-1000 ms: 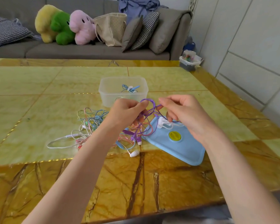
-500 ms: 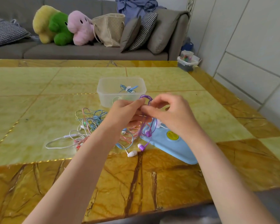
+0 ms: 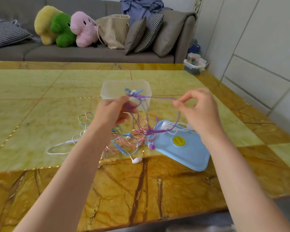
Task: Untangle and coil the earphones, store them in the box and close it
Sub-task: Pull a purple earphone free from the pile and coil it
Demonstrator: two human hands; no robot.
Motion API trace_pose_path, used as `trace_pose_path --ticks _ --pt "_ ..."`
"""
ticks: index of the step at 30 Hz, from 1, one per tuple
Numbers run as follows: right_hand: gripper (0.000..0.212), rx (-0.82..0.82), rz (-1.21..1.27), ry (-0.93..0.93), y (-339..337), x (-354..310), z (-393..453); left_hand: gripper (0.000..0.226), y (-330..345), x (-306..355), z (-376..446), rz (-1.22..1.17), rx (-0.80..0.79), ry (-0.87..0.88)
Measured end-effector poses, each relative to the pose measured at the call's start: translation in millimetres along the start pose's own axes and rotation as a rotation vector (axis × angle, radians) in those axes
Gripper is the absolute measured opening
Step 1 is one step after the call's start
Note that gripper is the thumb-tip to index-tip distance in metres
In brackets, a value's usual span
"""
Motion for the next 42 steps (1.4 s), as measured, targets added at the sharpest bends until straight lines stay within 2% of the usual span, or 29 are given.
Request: trace_pose_path --ticks 3,10,12,13,15,16,17,20,22,25,27,31,34,36,39,42 --pt "0.016 0.163 0.074 0.125 -15 23 3 0.034 -20 -7 6 -0.004 0.162 0.007" --pt "0.007 0.339 0.204 0.299 -21 43 -1 0.022 -34 -9 6 -0.086 0.363 0.088" --pt "0.007 0.261 0.155 0.298 -17 43 2 0.021 -31 -8 6 -0.122 0.326 0.107" --pt "0.01 0.143 0.095 0.295 -9 41 3 0.021 -26 -7 6 -0.128 0.278 0.112" --pt "0.033 -0.17 -0.011 0.296 16 35 1 0.02 -14 -3 4 -0.074 0.192 0.12" --pt "0.045 -0.272 -0.043 0.275 25 31 -1 0.016 -8 -1 2 -0.039 0.168 0.132" --pt "0.051 -0.298 -0.059 0.225 30 25 -2 0.012 -4 2 1 -0.025 0.146 0.147" --pt "0.032 -0.189 0.025 -0.021 28 -4 -2 0.007 13 7 -2 -0.109 0.01 0.146" --pt "0.02 -0.229 0.194 -0.058 35 -13 -3 0.013 25 9 -5 -0.183 -0.128 0.134" --pt "0.012 -0.273 0.214 -0.062 46 -17 -6 0.019 41 9 -11 -0.171 -0.313 0.124" --pt "0.009 -0.208 0.24 -0.045 41 -16 -5 0.02 40 9 -12 -0.191 -0.3 0.112" --pt "0.022 -0.022 0.312 0.025 13 -5 -1 0.024 15 8 -4 -0.547 -0.125 0.039" --pt "0.018 0.064 0.589 0.183 2 11 -2 0.024 0 4 1 -0.635 -0.045 0.016" --pt "0.016 0.101 0.787 0.278 0 20 -3 0.022 -8 3 4 -0.598 0.003 0.037" --pt "0.018 0.136 0.899 0.288 -6 25 -3 0.02 -17 7 3 -0.347 0.079 0.101" --pt "0.015 0.049 0.896 0.214 -3 16 -3 0.017 -5 13 -2 -0.046 0.001 0.164"
Point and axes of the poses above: each hand's wrist, its own z-axis towards the middle knuckle, its own y-axis out of the palm, x = y × z, the point moved 6 cm from there along z, towards the middle knuckle, and after that the axes turned 9 degrees about -x, right-handed, at the moved point
